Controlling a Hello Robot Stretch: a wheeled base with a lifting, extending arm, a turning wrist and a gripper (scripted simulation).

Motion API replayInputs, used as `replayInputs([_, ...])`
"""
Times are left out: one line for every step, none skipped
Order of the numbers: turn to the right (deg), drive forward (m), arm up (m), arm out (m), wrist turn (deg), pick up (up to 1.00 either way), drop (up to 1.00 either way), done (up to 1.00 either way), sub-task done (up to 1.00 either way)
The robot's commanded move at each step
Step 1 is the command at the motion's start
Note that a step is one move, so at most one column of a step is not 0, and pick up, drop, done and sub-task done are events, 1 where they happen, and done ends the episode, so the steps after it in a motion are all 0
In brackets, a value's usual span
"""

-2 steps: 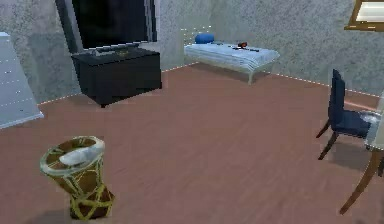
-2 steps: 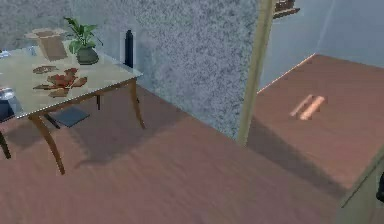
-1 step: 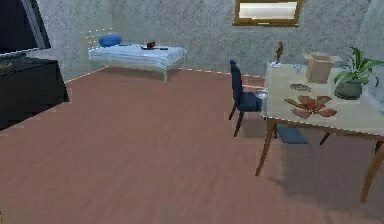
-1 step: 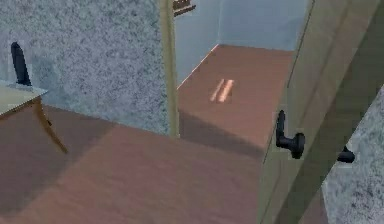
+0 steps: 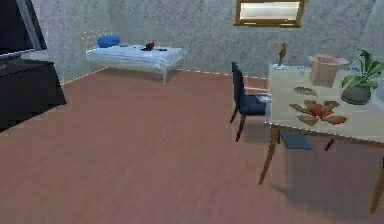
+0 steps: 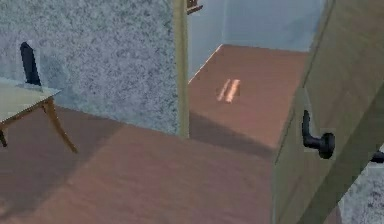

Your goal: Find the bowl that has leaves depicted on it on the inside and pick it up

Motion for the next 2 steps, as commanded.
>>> replayInputs([-12.0,0.0,0.0,0.0,0.0,0.0,0.0,0.0,0.0])
replayInputs([0.0,0.75,0.0,0.0,0.0,0.0,0.0,0.0,0.0])
